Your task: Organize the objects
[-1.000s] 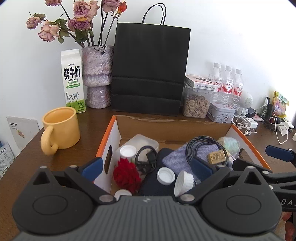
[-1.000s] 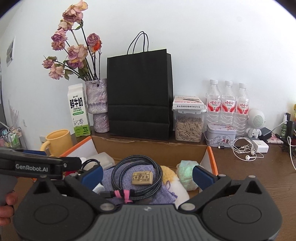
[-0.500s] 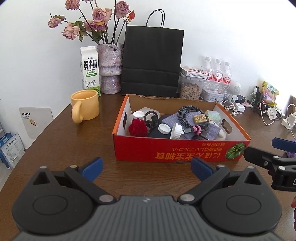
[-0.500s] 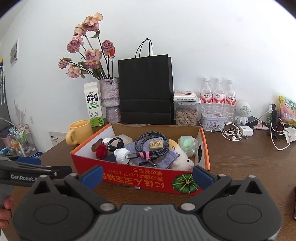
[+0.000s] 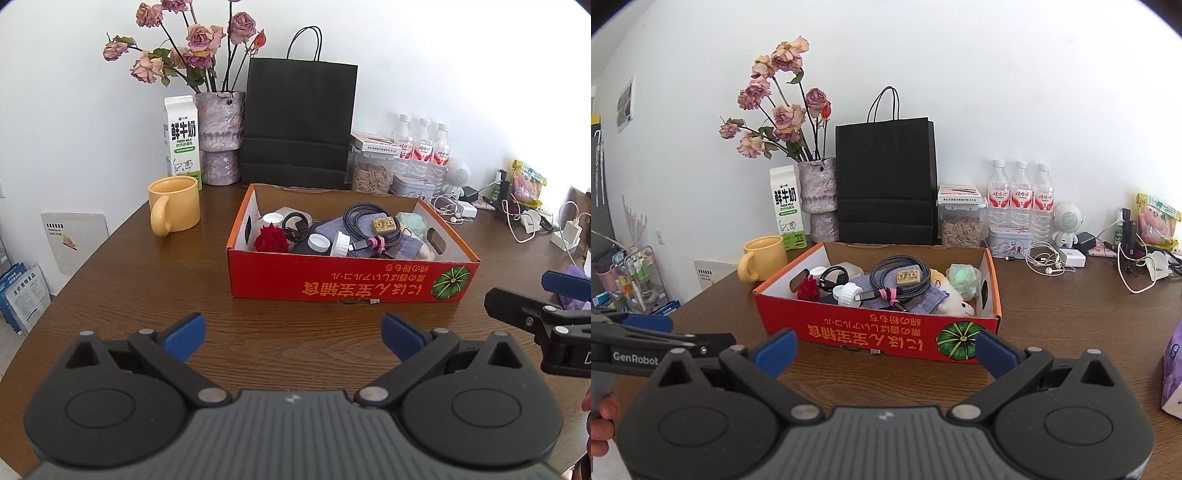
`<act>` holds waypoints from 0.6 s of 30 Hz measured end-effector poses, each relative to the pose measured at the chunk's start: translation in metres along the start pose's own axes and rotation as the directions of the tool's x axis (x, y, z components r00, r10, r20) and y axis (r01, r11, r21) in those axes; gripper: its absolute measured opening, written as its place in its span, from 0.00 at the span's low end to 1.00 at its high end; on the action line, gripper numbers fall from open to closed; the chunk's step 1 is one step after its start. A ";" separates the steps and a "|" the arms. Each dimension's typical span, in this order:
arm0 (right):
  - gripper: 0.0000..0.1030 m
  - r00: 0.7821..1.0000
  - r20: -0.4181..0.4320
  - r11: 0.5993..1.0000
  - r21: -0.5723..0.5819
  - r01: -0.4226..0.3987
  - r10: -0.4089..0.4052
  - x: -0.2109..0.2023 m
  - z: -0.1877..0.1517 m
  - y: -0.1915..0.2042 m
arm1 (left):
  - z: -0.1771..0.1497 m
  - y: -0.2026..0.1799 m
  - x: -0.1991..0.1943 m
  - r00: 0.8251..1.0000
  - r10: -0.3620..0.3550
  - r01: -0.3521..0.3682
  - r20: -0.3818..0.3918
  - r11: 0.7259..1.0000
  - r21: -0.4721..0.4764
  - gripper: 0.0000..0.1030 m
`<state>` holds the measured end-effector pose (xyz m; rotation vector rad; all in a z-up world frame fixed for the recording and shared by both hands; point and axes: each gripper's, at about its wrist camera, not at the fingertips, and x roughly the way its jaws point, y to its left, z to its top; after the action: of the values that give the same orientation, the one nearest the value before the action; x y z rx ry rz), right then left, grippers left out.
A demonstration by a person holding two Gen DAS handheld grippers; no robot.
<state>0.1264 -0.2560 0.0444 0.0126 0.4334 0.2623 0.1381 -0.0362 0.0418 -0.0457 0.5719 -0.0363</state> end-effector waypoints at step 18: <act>1.00 1.000 0.000 1.000 0.003 0.000 0.000 0.001 0.001 -0.001 | -0.001 0.002 0.000 1.000 0.001 -0.001 0.000 1.000 0.000 1.00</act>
<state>0.1284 -0.2568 0.0445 0.0157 0.4338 0.2612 0.1377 -0.0339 0.0411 -0.0457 0.5716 -0.0356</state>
